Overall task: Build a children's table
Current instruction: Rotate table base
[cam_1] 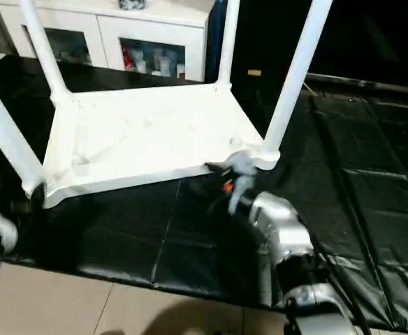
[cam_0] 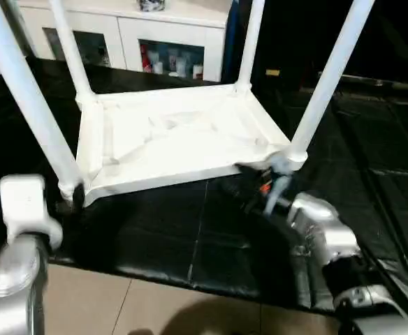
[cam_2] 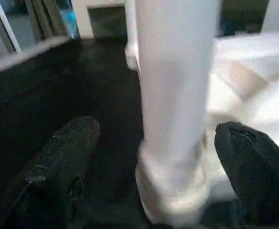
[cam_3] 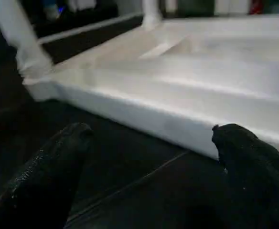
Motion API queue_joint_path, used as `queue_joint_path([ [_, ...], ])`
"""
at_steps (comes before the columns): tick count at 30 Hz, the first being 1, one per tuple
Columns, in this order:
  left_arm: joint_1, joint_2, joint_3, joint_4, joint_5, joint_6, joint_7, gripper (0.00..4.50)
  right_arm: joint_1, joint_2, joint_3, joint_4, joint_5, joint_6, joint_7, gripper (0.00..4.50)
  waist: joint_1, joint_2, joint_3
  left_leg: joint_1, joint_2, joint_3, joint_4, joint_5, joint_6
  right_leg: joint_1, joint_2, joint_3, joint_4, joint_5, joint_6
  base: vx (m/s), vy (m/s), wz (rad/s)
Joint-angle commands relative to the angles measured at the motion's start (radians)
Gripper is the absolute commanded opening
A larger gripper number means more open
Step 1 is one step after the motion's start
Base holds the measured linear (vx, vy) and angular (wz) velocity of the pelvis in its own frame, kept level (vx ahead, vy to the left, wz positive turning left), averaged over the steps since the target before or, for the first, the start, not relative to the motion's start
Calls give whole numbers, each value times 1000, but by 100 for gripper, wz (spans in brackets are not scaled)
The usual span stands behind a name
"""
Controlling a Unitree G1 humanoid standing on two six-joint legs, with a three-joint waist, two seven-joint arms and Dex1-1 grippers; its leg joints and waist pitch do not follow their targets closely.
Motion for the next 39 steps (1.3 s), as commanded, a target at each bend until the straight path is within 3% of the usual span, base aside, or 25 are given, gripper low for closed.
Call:
queue_joint_path([
  [1,-50,26,13,66,-4,-20,5,446,18,-23,39,-58,-16,37,48,450,2,25,-64,-7,-31,19,-75,-326,46,60,-23,24,-95,-372,-112,0,0,0],
  [2,-73,39,16,91,-7,-27,1,446,26,-28,58,-73,-19,44,67,450,4,28,-69,-3,-27,18,-73,-315,41,58,-27,26,-88,-340,-124,0,0,0],
  [6,-152,76,24,167,-64,-30,-67,446,30,-26,82,-76,-27,61,78,450,4,22,-71,-10,-28,18,-73,-274,37,67,-31,29,-78,-273,-156,0,0,0],
  [7,-166,85,23,184,-80,-33,-89,446,23,-21,79,-60,-41,58,55,450,6,26,-74,-4,-28,20,-70,-261,33,62,-32,31,-76,-253,-170,0,0,0],
  [9,-208,111,23,238,-183,0,-225,446,-31,8,49,59,-87,34,-68,450,4,21,-73,-7,-33,23,-70,-247,23,63,-33,33,-72,-244,-187,0,0,0],
  [11,-215,124,16,242,-229,22,-299,446,-58,20,38,116,-96,23,-110,450,3,26,-73,-2,-30,23,-70,-264,4,61,-35,34,-71,-264,-199,0,0,0],
  [13,-214,144,12,222,-324,112,-412,446,-107,32,39,209,-127,-1,-187,450,1,28,-73,-1,-30,24,-71,-266,-3,60,-36,35,-66,-252,-207,0,0,0],
  [15,-211,155,7,214,-355,143,-451,446,-122,36,41,233,-136,-5,-214,450,3,31,-73,7,-29,28,-68,-267,-1,56,-31,37,-65,-211,-223,0,0,0],
  [16,-207,164,2,207,-369,160,-473,446,-129,37,42,244,-141,-7,-230,450,3,26,-72,7,-29,30,-69,-265,0,57,-31,38,-63,-200,-225,0,0,0],
  [17,-178,214,-35,171,-412,234,-565,446,-155,41,55,289,-170,-15,-290,450,6,30,-72,5,-29,28,-71,-262,0,61,-32,37,-60,-196,-226,0,0,0],
  [19,-178,214,-35,171,-412,234,-565,446,-155,41,55,289,-170,-15,-290,450,5,31,-71,4,-29,28,-74,-272,-4,61,-30,37,-60,-216,-222,0,0,0],
  [21,-128,267,-73,93,-490,325,-662,446,-180,51,58,336,-191,-23,-349,450,4,28,-67,3,-27,28,-76,-277,-6,62,-33,39,-58,-232,-218,0,0,0],
  [23,-108,289,-87,57,-541,366,-700,446,-198,62,48,369,-196,-38,-376,450,3,30,-66,11,-27,30,-74,-320,-12,55,-35,40,-64,-289,-206,0,0,0],
  [24,-87,312,-111,9,-588,413,-740,446,-223,76,33,411,-196,-58,-399,450,0,22,-67,3,-28,27,-77,-313,-14,61,-36,40,-59,-302,-205,0,0,0],
  [25,-74,325,-142,-25,-602,433,-759,446,-236,86,26,430,-196,-69,-408,450,-2,14,-64,3,-28,28,-79,-319,-11,58,-35,40,-65,-321,-198,0,0,0],
  [26,-66,334,-171,-55,-610,450,-774,446,-249,95,22,448,-198,-81,-414,450,-4,19,-60,6,-26,27,-79,-342,-13,54,-34,40,-67,-352,-187,0,0,0],
  [28,-61,338,-189,-72,-612,459,-781,446,-255,100,21,457,-199,-87,-417,450,-7,20,-61,7,-27,28,-77,-348,-12,53,-33,40,-71,-362,-177,0,0,0],
  [29,-64,333,-215,-92,-614,470,-785,446,-263,108,24,467,-203,-98,-418,450,-9,12,-58,4,-29,30,-77,-344,-10,56,-32,41,-73,-377,-165,0,0,0],
  [32,-89,302,-259,-126,-638,502,-773,446,-274,130,31,481,-208,-109,-417,450,-10,12,-60,1,-30,30,-76,-321,-14,58,-33,41,-73,-399,-147,0,0,0],
  [39,-158,224,-359,-146,-664,531,-744,446,-295,175,47,523,-233,-137,-418,450,-27,8,-64,-4,-33,29,-71,-290,-16,61,-31,41,-68,-377,-147,0,0,0],
])
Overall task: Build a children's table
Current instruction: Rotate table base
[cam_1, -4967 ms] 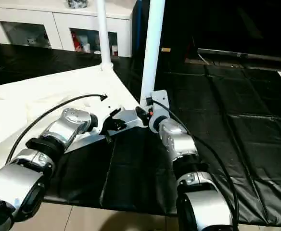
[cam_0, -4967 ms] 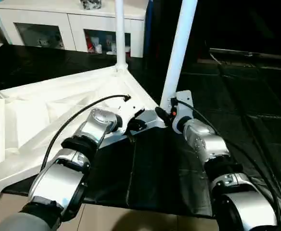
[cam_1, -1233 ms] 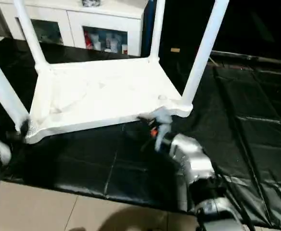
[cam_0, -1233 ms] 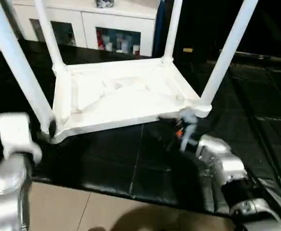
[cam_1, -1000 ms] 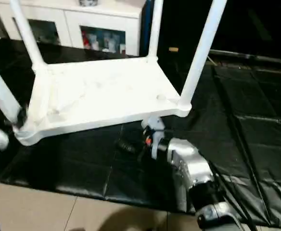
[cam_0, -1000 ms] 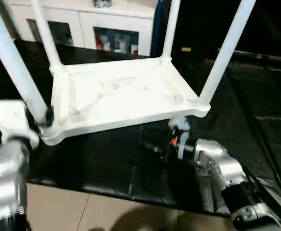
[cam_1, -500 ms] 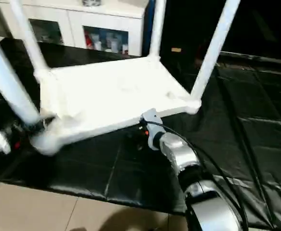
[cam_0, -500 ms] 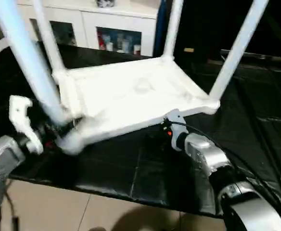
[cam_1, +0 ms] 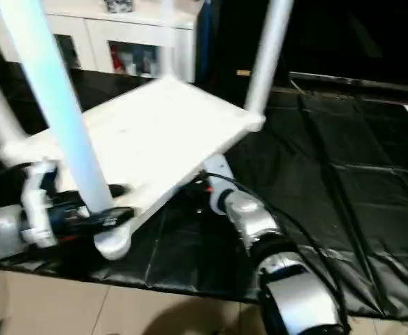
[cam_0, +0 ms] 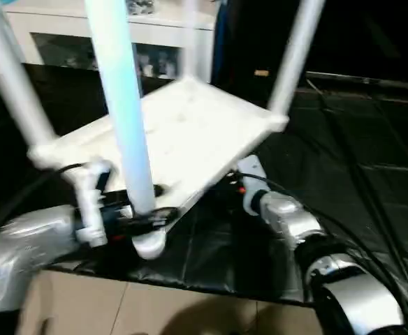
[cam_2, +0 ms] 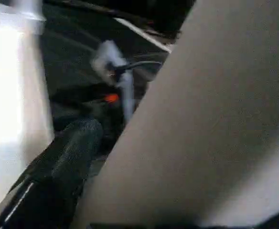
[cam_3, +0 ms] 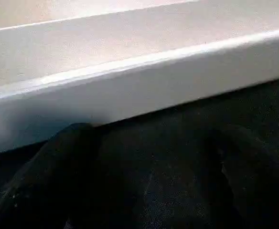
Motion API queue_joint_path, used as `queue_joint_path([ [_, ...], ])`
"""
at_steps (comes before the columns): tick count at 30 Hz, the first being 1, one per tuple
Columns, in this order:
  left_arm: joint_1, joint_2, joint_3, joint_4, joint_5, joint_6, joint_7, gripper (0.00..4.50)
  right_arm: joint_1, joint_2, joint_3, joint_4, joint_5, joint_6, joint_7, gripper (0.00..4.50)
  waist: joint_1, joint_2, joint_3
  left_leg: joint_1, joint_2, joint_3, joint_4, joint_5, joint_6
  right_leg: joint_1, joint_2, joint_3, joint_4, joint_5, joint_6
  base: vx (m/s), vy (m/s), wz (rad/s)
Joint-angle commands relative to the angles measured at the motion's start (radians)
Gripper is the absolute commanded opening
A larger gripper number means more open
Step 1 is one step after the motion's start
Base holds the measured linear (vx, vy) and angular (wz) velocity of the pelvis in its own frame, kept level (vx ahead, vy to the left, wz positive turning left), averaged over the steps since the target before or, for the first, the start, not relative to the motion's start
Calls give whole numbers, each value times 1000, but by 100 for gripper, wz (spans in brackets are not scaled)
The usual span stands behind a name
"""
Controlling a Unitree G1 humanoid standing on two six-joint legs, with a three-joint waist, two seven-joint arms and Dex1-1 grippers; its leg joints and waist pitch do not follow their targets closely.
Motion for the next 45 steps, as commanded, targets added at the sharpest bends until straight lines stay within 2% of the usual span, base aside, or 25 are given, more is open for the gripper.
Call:
queue_joint_path([
  [1,-29,-27,-73,-37,-31,11,1,446,-30,48,18,4,-5,-22,10,450,7,13,-63,-12,-30,26,-73,-288,-13,64,-34,31,-77,-375,-145,0,0,0],
  [4,-80,-72,-129,0,7,-9,4,446,-39,60,18,23,-15,-33,4,450,4,14,-65,-10,-30,27,-71,-281,-13,64,-32,31,-76,-353,-152,0,0,0],
  [7,-113,-97,-150,20,16,-12,5,446,-43,63,14,32,-16,-36,2,450,-2,10,-65,-12,-31,26,-71,-285,-14,67,-31,30,-75,-341,-157,0,0,0],
  [8,-134,-116,-164,37,25,-16,11,446,-45,64,13,35,-17,-37,1,450,-3,13,-65,-13,-30,26,-71,-285,-14,68,-33,30,-73,-335,-160,0,0,0],
  [10,-164,-144,-184,69,49,-36,27,446,-48,66,10,41,-20,-40,0,450,-2,11,-66,-8,-31,29,-68,-279,-9,64,-31,31,-75,-326,-165,0,0,0],
  [12,-210,-184,-204,143,116,-109,73,446,-53,66,2,53,-26,-51,-11,450,-1,13,-67,-11,-31,27,-68,-273,-9,68,-32,30,-75,-322,-165,0,0,0],
  [13,-210,-184,-204,143,116,-109,73,446,-53,66,2,53,-26,-51,-11,450,-3,10,-65,-14,-32,27,-69,-274,-6,69,-31,30,-78,-330,-160,0,0,0],
  [16,-255,-213,-209,223,188,-193,125,446,-50,53,-11,60,-27,-60,-28,450,0,9,-68,-11,-32,29,-66,-263,-3,68,-32,30,-80,-334,-150,0,0,0],
  [17,-262,-215,-207,239,201,-213,136,446,-47,45,-18,61,-24,-63,-32,450,1,10,-70,-13,-31,27,-67,-252,-5,72,-34,30,-77,-324,-152,0,0,0],
  [18,-276,-214,-203,268,230,-252,157,446,-40,25,-36,60,-16,-70,-38,450,0,14,-69,-12,-31,27,-67,-252,-5,70,-30,30,-79,-309,-152,0,0,0],
  [19,-276,-214,-203,268,230,-252,157,446,-40,25,-36,60,-16,-70,-38,450,0,14,-69,-12,-31,27,-67,-252,-5,70,-30,30,-79,-309,-152,0,0,0],
  [21,-279,-195,-201,283,251,-280,153,446,-25,-4,-58,47,-3,-78,-39,450,5,15,-72,-10,-29,28,-66,-244,-2,70,-33,30,-73,-276,-173,0,0,0],
  [22,-274,-174,-201,285,255,-287,133,446,-13,-25,-68,33,3,-83,-32,450,6,21,-71,-10,-30,27,-66,-248,-2,71,-33,30,-71,-269,-181,0,0,0],
  [23,-264,-149,-203,283,261,-296,108,446,1,-49,-77,13,10,-87,-20,450,7,22,-71,-10,-30,28,-66,-250,-2,71,-33,30,-72,-265,-181,0,0,0],
  [24,-254,-125,-207,282,269,-309,84,446,15,-70,-83,-6,13,-91,-8,450,10,18,-71,-9,-31,28,-65,-252,3,72,-32,29,-74,-274,-175,0,0,0],
  [26,-230,-76,-222,266,263,-303,16,446,46,-107,-89,-52,19,-92,34,450,13,17,-70,-10,-33,29,-65,-246,6,72,-30,29,-73,-284,-174,0,0,0],
  [27,-230,-76,-222,266,263,-303,16,446,46,-107,-89,-52,19,-92,34,450,13,16,-69,-12,-33,29,-65,-246,8,75,-31,29,-74,-294,-169,0,0,0],
  [29,-213,-37,-235,258,261,-304,-33,446,73,-136,-91,-98,24,-89,84,450,14,18,-70,-10,-33,30,-63,-241,10,72,-31,29,-78,-309,-167,0,0,0],
  [32,-191,40,-272,254,266,-309,-121,446,139,-191,-70,-224,42,-80,220,450,14,17,-67,-12,-31,28,-67,-261,21,72,-29,28,-78,-328,-166,0,0,0],
  [35,-190,98,-304,275,281,-328,-194,446,214,-248,-36,-371,76,-61,366,450,21,17,-65,-7,-28,29,-67,-271,27,68,-30,30,-81,-349,-163,0,0,0],
  [37,-198,116,-312,293,291,-335,-220,410,249,-276,-19,-448,102,-33,440,450,26,16,-64,-7,-29,29,-69,-276,36,72,-28,29,-85,-355,-155,0,0,0],
  [38,-212,142,-328,324,322,-363,-255,410,294,-315,5,-546,129,-3,528,450,31,18,-62,-6,-31,28,-71,-283,40,70,-25,28,-91,-382,-145,0,0,0],
  [40,-238,174,-355,373,359,-404,-300,408,351,-373,39,-675,166,49,638,450,35,16,-61,-5,-30,27,-72,-285,44,69,-26,30,-93,-402,-126,0,0,0],
  [41,-245,179,-361,386,366,-414,-308,381,363,-386,47,-705,176,63,665,450,37,15,-63,-4,-31,28,-71,-282,47,70,-25,30,-94,-403,-119,0,0,0],
  [45,-285,200,-406,457,432,-493,-342,363,396,-430,73,-807,210,119,746,450,38,12,-63,-7,-29,26,-72,-270,35,69,-30,29,-94,-413,-129,0,0,0],
])
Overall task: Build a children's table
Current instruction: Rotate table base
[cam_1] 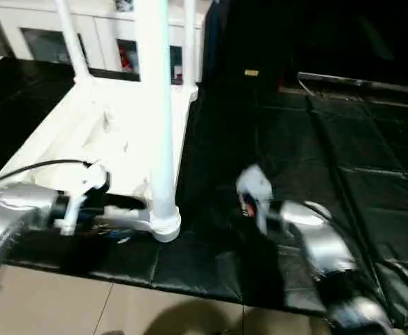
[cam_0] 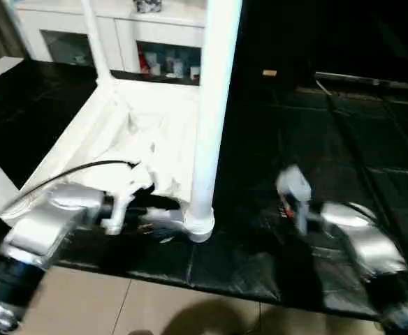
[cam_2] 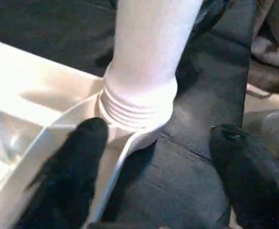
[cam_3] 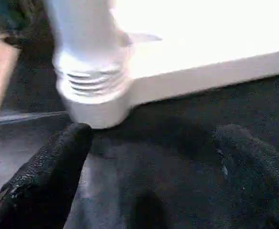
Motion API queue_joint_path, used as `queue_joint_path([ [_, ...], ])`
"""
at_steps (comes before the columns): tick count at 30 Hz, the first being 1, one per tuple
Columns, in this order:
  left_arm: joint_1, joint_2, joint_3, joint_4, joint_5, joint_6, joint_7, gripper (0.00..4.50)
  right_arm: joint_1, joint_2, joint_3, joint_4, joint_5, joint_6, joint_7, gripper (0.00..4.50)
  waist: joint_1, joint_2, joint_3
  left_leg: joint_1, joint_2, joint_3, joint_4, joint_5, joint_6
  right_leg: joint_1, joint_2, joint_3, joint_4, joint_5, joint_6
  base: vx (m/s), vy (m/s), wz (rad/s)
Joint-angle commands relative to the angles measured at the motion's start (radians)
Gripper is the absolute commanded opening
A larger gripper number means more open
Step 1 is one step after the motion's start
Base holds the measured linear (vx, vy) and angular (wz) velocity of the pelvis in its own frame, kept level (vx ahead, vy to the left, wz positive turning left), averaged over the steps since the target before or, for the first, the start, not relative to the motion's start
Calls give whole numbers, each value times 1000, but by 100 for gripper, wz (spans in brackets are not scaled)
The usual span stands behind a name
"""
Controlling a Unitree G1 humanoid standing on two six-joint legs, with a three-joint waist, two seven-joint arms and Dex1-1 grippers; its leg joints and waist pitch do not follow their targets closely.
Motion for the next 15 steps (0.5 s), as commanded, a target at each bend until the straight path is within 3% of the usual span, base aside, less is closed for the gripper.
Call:
queue_joint_path([
  [1,-33,16,-33,41,51,-57,-25,349,8,-26,18,-69,27,33,50,450,6,8,-66,-4,-30,26,-72,-275,38,67,-29,28,-96,-435,-113,0,0,0],
  [6,-94,-11,-61,173,117,-171,-49,310,29,-52,26,-155,58,107,79,450,10,6,-69,-8,-31,26,-69,-244,30,68,-33,28,-96,-455,-87,0,0,0],
  [7,-100,-15,-63,185,120,-177,-52,283,30,-53,27,-158,58,110,80,450,10,4,-69,-11,-32,26,-70,-238,29,69,-32,27,-98,-452,-89,0,0,0],
  [11,-136,-35,-86,269,151,-230,-71,263,38,-57,28,-177,59,125,84,450,14,12,-73,-10,-28,25,-70,-222,22,70,-33,29,-88,-368,-122,0,0,0],
  [12,-143,-39,-92,288,159,-245,-72,238,40,-58,28,-181,59,129,84,450,13,9,-73,-10,-29,26,-69,-221,23,71,-32,29,-87,-358,-125,0,0,0],
  [14,-156,-52,-94,321,166,-272,-79,233,46,-63,28,-195,62,141,82,450,18,10,-76,-9,-28,26,-68,-211,20,73,-34,30,-82,-324,-140,0,0,0],
  [15,-160,-58,-92,334,167,-281,-82,226,49,-64,28,-202,64,146,81,450,19,17,-75,-9,-28,25,-68,-211,19,73,-34,30,-81,-317,-145,0,0,0],
])
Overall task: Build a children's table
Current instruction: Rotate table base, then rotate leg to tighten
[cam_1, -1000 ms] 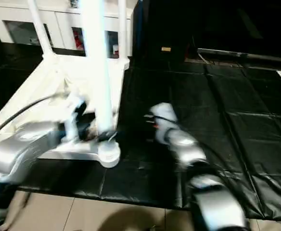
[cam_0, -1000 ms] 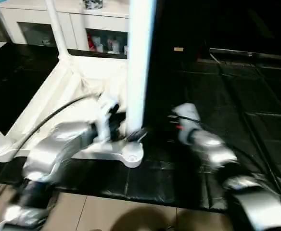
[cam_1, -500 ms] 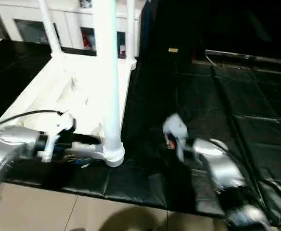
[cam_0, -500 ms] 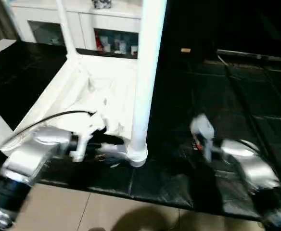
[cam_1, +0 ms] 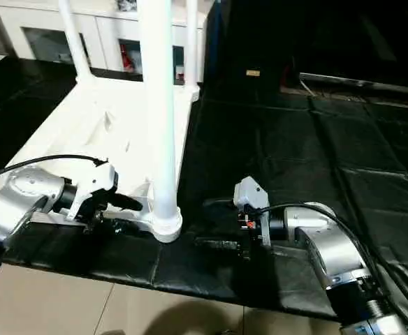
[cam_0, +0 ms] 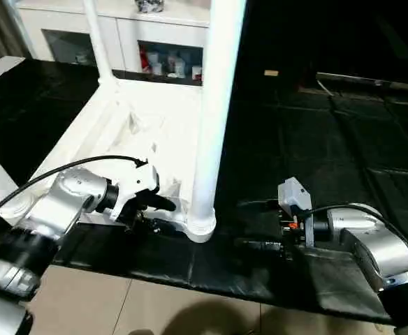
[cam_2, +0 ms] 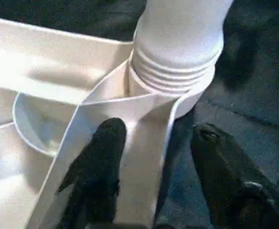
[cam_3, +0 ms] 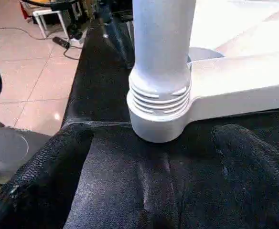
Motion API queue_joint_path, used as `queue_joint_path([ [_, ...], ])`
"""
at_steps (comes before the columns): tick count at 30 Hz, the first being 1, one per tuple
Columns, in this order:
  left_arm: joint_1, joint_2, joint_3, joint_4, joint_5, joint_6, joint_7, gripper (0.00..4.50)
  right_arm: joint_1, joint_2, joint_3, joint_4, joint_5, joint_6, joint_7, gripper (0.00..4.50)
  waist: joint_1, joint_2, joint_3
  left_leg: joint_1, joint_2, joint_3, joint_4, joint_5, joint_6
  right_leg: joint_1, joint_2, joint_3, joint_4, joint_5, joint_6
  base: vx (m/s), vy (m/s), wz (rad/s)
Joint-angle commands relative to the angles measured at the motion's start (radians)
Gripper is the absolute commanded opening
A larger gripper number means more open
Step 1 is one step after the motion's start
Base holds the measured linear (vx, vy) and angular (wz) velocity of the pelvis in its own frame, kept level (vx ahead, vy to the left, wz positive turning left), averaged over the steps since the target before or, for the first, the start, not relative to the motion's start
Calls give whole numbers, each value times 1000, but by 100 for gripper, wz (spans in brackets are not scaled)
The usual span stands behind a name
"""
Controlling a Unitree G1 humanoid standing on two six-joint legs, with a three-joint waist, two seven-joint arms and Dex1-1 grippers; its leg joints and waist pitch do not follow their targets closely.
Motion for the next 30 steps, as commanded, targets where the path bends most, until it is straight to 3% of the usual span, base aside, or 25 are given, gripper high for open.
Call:
queue_joint_path([
  [1,-20,-12,-6,22,14,-28,-12,226,8,-17,-2,-33,13,16,7,450,5,12,-75,-7,-28,27,-67,-208,19,75,-34,31,-79,-295,-153,0,0,0],
  [3,-34,-29,-7,65,28,-57,-17,189,15,-19,-2,-45,15,25,2,450,9,16,-77,-8,-26,26,-67,-204,15,77,-35,31,-74,-259,-168,0,0,0],
  [7,-48,-47,-9,114,39,-91,-18,164,22,-19,-3,-54,15,32,-2,450,10,13,-76,-7,-27,27,-67,-217,14,78,-35,31,-75,-265,-171,0,0,0],
  [17,-68,-77,4,195,53,-143,-48,83,23,-13,-6,-65,32,66,-1,450,13,10,-74,-6,-28,26,-67,-224,16,77,-37,30,-85,-341,-141,0,0,0],
  [22,-69,-78,1,206,59,-151,-57,30,18,-12,-15,-68,51,102,2,450,13,11,-75,-5,-25,25,-68,-224,14,77,-38,30,-81,-322,-151,0,0,0],
  [27,-71,-81,2,212,58,-156,-80,3,-4,7,-22,-62,75,129,0,450,9,11,-78,-10,-25,24,-67,-199,11,81,-39,31,-73,-254,-175,0,0,0],
  [28,-69,-82,2,208,55,-157,-95,3,-11,11,-13,-59,72,120,9,450,8,16,-79,-10,-26,24,-66,-196,11,82,-39,31,-72,-245,-179,0,0,0],
  [30,-55,-83,-3,182,42,-156,-139,1,-41,41,-10,-38,101,115,31,450,5,13,-81,-12,-27,24,-65,-185,14,85,-39,31,-70,-229,-183,0,0,0],
])
